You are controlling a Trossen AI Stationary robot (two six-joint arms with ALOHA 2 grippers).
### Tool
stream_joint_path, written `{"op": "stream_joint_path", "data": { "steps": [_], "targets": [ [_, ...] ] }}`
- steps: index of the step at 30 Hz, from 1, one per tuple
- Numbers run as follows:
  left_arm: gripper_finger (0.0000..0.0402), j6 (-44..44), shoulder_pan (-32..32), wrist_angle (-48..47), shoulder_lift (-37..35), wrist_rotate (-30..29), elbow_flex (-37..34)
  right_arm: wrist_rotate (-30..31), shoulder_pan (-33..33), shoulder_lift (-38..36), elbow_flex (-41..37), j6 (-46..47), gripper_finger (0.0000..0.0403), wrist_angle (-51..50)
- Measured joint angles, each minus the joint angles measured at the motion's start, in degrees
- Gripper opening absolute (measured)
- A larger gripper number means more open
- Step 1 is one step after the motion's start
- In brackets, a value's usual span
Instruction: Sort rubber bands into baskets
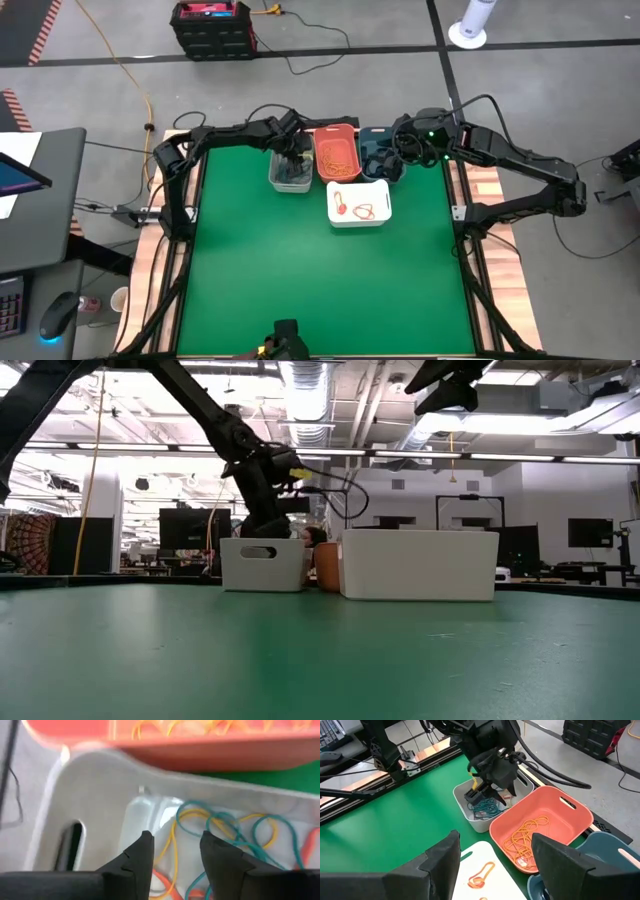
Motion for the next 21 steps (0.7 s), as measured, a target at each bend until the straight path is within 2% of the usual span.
{"op": "stream_joint_path", "data": {
  "steps": [12,21],
  "targets": [
    [0.0099,1.41,2.12,-2.13,0.77,0.66,0.76,0.02,-0.63,0.00,0.00,-0.20,0.0269,0.22],
    [0.0093,6.74,2.46,-2.33,3.52,3.25,0.85,0.02,-0.46,0.00,0.00,1.19,0.0269,0.26]
  ]
}}
